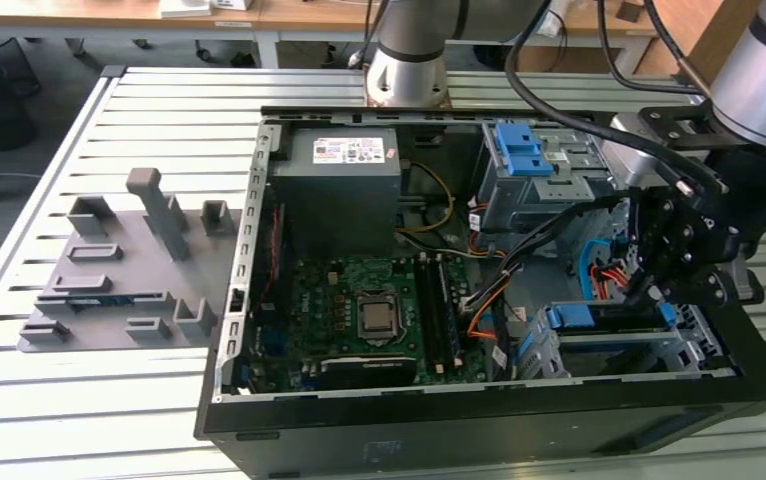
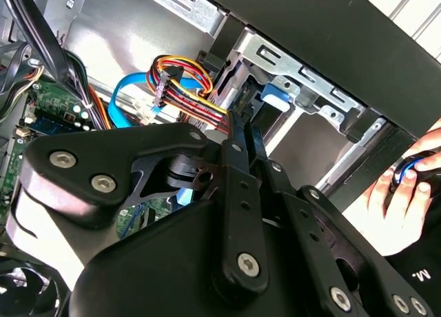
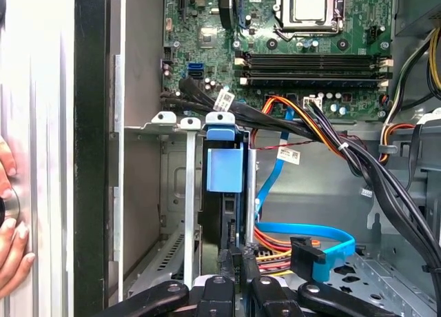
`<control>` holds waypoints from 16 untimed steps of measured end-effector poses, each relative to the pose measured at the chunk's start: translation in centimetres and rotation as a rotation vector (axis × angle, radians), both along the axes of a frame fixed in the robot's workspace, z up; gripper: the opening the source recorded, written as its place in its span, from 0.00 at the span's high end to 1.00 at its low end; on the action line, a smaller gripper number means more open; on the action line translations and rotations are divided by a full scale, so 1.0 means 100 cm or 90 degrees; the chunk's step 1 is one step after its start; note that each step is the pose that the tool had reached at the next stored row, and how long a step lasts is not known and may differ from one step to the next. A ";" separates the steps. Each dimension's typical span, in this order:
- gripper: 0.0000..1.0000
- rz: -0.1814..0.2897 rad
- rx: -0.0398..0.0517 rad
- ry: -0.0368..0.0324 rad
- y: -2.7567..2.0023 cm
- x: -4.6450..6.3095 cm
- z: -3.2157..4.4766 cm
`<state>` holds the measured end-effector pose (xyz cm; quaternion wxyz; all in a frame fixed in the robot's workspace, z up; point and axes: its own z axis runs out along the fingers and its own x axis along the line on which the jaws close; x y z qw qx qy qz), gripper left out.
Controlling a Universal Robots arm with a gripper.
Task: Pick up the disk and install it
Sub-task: 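Insert the first disk wire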
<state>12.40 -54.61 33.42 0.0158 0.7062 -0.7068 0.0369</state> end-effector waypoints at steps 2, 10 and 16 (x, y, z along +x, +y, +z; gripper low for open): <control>0.84 0.000 0.0001 0.0000 0.0000 0.000 -0.0003; 0.84 0.000 0.0003 0.0000 0.0000 0.000 -0.0016; 0.84 -0.001 0.0003 0.0000 0.0000 0.000 -0.0027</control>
